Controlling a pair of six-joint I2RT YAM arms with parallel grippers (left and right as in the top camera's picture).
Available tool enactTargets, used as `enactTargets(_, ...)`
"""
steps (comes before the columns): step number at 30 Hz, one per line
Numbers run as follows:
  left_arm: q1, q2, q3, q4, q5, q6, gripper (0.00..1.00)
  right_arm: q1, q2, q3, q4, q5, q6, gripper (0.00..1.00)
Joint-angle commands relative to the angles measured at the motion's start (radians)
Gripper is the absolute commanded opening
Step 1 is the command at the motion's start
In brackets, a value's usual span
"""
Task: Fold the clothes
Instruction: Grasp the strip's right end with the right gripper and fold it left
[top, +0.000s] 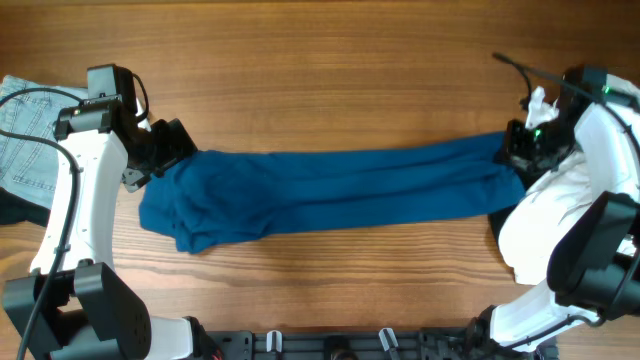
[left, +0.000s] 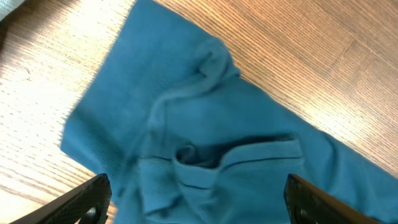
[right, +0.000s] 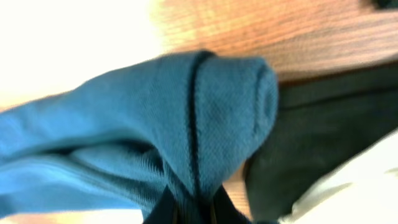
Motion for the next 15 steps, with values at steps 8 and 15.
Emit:
enactTargets(8,-0.003,0.000,0.006,-0.016,0.008,0.019,0.89,0.510,-0.006,0.060,-0.013,0.061,0.392,0.04)
enactTargets(15,-0.003,0.000,0.006,-0.015,0.008,0.020,0.89,0.675,0.070,0.058,0.009,0.059,0.463,0.04)
